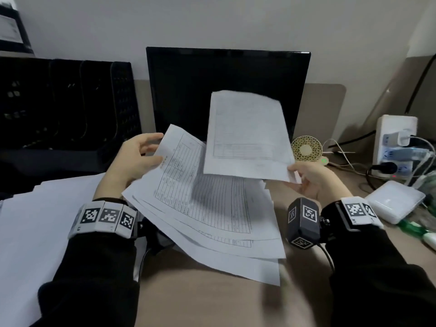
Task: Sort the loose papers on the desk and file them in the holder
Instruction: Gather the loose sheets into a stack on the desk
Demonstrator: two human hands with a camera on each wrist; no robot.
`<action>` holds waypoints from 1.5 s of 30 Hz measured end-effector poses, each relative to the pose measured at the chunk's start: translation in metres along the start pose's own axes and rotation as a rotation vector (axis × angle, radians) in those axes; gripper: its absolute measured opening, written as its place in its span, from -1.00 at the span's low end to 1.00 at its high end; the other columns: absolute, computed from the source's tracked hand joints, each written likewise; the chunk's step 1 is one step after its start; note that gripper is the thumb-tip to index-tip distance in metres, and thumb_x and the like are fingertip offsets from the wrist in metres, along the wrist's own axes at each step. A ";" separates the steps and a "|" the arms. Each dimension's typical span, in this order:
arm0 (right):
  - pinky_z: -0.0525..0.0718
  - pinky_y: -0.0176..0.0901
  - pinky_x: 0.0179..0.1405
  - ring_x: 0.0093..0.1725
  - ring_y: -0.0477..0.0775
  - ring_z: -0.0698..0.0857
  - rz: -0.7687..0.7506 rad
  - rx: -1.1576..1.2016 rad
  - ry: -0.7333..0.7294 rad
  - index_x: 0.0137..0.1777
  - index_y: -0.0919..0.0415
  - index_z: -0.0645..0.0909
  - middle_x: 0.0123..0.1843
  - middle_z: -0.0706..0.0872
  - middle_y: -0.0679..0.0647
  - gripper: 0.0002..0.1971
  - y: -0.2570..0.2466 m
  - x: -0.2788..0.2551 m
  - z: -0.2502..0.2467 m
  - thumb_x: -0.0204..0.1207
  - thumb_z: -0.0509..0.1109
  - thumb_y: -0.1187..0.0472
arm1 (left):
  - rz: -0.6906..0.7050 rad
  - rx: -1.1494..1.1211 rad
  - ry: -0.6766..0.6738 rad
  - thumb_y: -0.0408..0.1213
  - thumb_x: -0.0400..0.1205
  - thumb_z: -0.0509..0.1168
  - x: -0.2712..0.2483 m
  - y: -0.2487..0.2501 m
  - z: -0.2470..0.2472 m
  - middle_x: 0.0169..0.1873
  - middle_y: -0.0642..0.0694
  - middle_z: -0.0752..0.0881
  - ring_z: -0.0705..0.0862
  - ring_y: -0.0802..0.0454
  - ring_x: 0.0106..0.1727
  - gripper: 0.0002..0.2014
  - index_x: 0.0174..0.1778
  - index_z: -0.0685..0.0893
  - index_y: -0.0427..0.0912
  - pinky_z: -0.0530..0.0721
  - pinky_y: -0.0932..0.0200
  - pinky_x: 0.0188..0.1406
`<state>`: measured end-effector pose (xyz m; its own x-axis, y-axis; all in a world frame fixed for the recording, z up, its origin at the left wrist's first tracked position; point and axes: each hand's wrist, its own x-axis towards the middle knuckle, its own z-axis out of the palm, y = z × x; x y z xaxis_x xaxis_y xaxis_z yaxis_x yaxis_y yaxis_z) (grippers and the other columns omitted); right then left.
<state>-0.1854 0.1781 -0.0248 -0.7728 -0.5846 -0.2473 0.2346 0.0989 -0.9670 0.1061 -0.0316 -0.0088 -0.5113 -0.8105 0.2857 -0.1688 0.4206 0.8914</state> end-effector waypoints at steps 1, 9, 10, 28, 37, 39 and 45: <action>0.71 -0.17 -0.59 -0.12 0.17 0.70 0.024 -0.122 -0.024 0.18 0.35 0.58 0.12 0.66 0.23 -0.79 0.003 0.002 0.001 0.60 0.23 0.45 | 0.008 -0.015 0.002 -0.53 0.57 0.32 0.000 0.000 0.000 0.06 0.01 0.76 0.73 0.00 0.13 -0.49 0.41 0.55 -0.02 0.69 0.08 -0.06; 0.67 -0.10 -0.17 0.00 0.14 0.69 0.071 -0.846 -0.201 -0.10 0.17 0.63 0.01 0.73 0.17 -0.79 0.016 -0.005 0.003 0.53 0.25 0.47 | 0.005 -0.062 0.002 -0.45 0.59 0.39 0.005 -0.009 0.005 0.02 0.01 0.79 0.76 0.07 0.07 -0.56 0.36 0.60 -0.01 0.71 0.08 0.05; 0.66 -0.13 -0.20 -0.03 0.12 0.67 0.062 -0.865 -0.214 -0.08 0.17 0.63 0.00 0.72 0.16 -0.80 0.016 -0.005 0.005 0.53 0.26 0.46 | 0.007 -0.052 0.002 -0.44 0.59 0.39 0.007 -0.010 0.005 0.03 0.02 0.78 0.75 0.07 0.11 -0.55 0.38 0.59 0.01 0.70 0.09 0.07; 0.67 0.09 0.22 0.20 0.06 0.67 -0.281 -0.903 -0.177 0.28 0.18 0.45 0.33 0.62 0.05 -0.47 0.019 0.006 0.011 0.37 0.57 0.13 | 0.075 -0.212 -0.164 -0.44 0.61 0.36 -0.006 0.022 0.010 0.06 -0.07 0.81 0.80 -0.02 0.06 -0.64 0.29 0.64 -0.04 0.72 0.10 -0.02; 0.73 0.11 0.16 0.07 0.01 0.78 -0.516 -0.598 -0.336 0.28 0.08 0.62 0.10 0.79 -0.02 -0.55 0.020 -0.008 0.038 0.39 0.56 0.14 | 0.157 -0.209 -0.325 -0.44 0.63 0.32 -0.012 0.043 0.024 0.09 -0.02 0.81 0.79 0.03 0.09 -0.53 0.43 0.54 0.06 0.76 0.14 0.03; 0.77 0.02 0.09 0.04 0.04 0.80 -0.550 -0.524 -0.320 0.20 0.12 0.68 0.06 0.82 -0.02 -0.71 0.018 -0.009 0.034 0.48 0.49 0.23 | 0.143 -0.223 -0.305 -0.37 0.64 0.33 -0.010 0.041 0.024 0.09 0.02 0.81 0.78 0.06 0.11 -0.52 0.47 0.50 0.09 0.73 0.13 0.06; 0.76 0.07 0.06 0.09 0.17 0.79 -0.628 -0.197 -0.146 0.15 0.23 0.67 0.09 0.81 0.11 -0.81 0.018 0.003 0.015 0.56 0.39 0.31 | -0.030 -0.374 -0.293 0.11 0.62 0.29 -0.003 0.031 0.018 0.08 -0.04 0.80 0.73 -0.08 0.21 -0.61 0.25 0.71 -0.01 0.68 0.02 0.16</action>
<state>-0.1744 0.1657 -0.0417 -0.6364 -0.6805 0.3632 -0.3560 -0.1585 -0.9209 0.0874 -0.0088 0.0116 -0.7360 -0.6485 0.1943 0.1004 0.1792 0.9787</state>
